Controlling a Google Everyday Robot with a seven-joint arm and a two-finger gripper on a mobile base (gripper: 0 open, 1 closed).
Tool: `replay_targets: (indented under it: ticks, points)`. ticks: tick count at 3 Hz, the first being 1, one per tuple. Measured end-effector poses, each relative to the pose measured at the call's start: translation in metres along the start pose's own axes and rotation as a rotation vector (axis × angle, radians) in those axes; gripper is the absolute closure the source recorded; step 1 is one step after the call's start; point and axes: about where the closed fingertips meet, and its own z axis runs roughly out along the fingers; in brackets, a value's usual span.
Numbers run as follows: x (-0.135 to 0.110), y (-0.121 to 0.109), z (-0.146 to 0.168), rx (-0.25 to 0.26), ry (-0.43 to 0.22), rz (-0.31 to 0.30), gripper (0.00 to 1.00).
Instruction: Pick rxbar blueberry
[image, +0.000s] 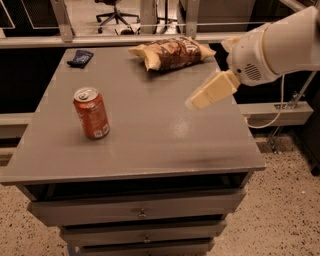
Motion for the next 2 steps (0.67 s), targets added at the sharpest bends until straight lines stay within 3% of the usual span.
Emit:
replay_targets:
  ticks: [1,2]
  points:
    - [-0.0233,-0.0262,0.0323,0.08,-0.094,-0.022,0.0]
    - [-0.0244,-0.0271,0.0308,0.085,-0.098,-0.021,0.0]
